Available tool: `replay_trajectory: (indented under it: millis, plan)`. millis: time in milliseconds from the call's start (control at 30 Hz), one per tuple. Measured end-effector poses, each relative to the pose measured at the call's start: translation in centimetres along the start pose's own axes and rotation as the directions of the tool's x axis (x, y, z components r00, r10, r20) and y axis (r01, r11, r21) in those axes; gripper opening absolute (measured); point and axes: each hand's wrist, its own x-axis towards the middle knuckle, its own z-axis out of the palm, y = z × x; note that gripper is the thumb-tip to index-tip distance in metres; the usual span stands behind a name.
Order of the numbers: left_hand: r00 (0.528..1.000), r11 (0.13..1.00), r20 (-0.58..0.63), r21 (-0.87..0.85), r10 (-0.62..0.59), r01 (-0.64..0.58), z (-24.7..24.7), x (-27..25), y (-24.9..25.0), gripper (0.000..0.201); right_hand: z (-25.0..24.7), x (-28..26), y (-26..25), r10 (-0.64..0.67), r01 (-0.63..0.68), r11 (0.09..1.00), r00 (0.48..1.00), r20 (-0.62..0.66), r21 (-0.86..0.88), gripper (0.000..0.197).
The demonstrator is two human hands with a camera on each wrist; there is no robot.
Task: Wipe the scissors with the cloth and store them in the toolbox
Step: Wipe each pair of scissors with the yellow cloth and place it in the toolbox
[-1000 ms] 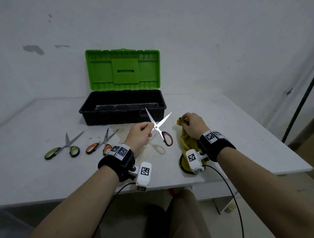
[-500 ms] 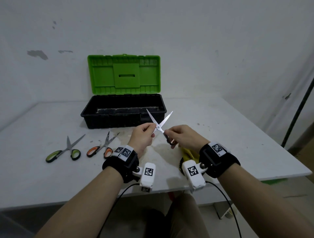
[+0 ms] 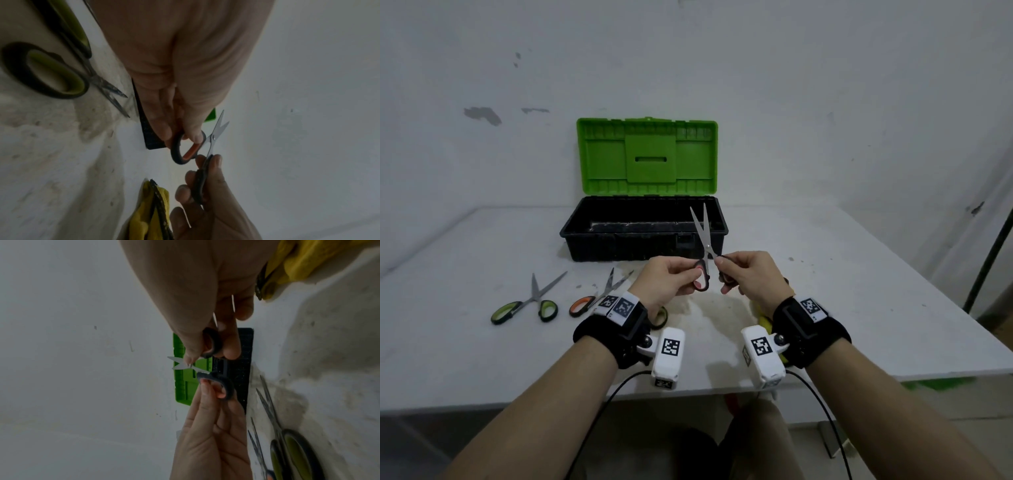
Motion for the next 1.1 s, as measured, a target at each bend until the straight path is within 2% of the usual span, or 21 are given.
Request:
replay_trajectory:
  millis: [200,267,367,433,533,667,733,833,900,1000,1100]
  plan:
    - [0.997,0.997,-0.07,-0.07,-0.02,0.015,0.1,-0.1,0.0,0.01,2.6,-0.5,0.4,-0.008,0.015,0.998,0.995,-0.097,0.068,0.021]
    - [0.995,0.997,-0.091,-0.078,-0.029,0.022,0.1,-0.1,0.0,0.01,2.8,-0.5,0.1,-0.037,0.035,0.999,0.991,-0.132,-0.014,0.019]
    - [0.988,0.995,-0.152,-0.102,-0.032,0.017,-0.1,0.4,0.7,0.008,2.9,-0.1,-0.3,-0.133,0.083,0.973,0.964,-0.229,-0.216,0.031]
    - [0.984,0.995,-0.175,-0.104,-0.013,-0.005,-0.4,0.8,1.6,0.011,3.4,0.1,-1.0,-0.21,0.124,0.928,0.953,-0.216,-0.352,0.03]
    - [0.982,0.995,-0.189,-0.094,0.001,-0.019,-1.2,1.6,3.1,0.015,4.0,1.1,-2.3,-0.243,0.146,0.892,0.953,-0.181,-0.429,0.031]
    - [0.993,0.999,-0.115,-0.03,0.017,-0.021,-2.8,3.3,4.7,0.026,4.6,3.8,-4.2,-0.276,0.148,0.84,0.945,-0.177,-0.523,0.035]
    - [0.993,0.996,-0.111,0.077,0.051,-0.042,-4.6,4.9,5.5,0.026,4.6,5.8,-4.9,-0.247,0.105,0.838,0.948,-0.201,-0.535,0.038]
    - [0.974,0.974,-0.19,0.21,0.126,-0.085,-9.5,8.1,6.2,0.025,3.6,9.4,-5.7,-0.155,-0.008,0.814,0.961,-0.229,-0.581,0.039]
    - [0.956,0.953,-0.259,0.297,0.139,-0.058,-13.3,10.3,6.0,0.027,3.2,12.3,-5.8,-0.086,-0.081,0.768,0.97,-0.227,-0.636,0.045]
    - [0.927,0.897,-0.354,0.439,0.127,0.044,-18.9,13.1,4.7,0.036,3.8,15.9,-5.6,0.044,-0.207,0.638,0.971,-0.233,-0.742,0.053]
    - [0.913,0.758,-0.405,0.61,0.048,0.23,-22.8,15.2,2.9,0.045,5.0,18.1,-5.4,0.12,-0.217,0.533,0.976,-0.18,-0.818,0.047]
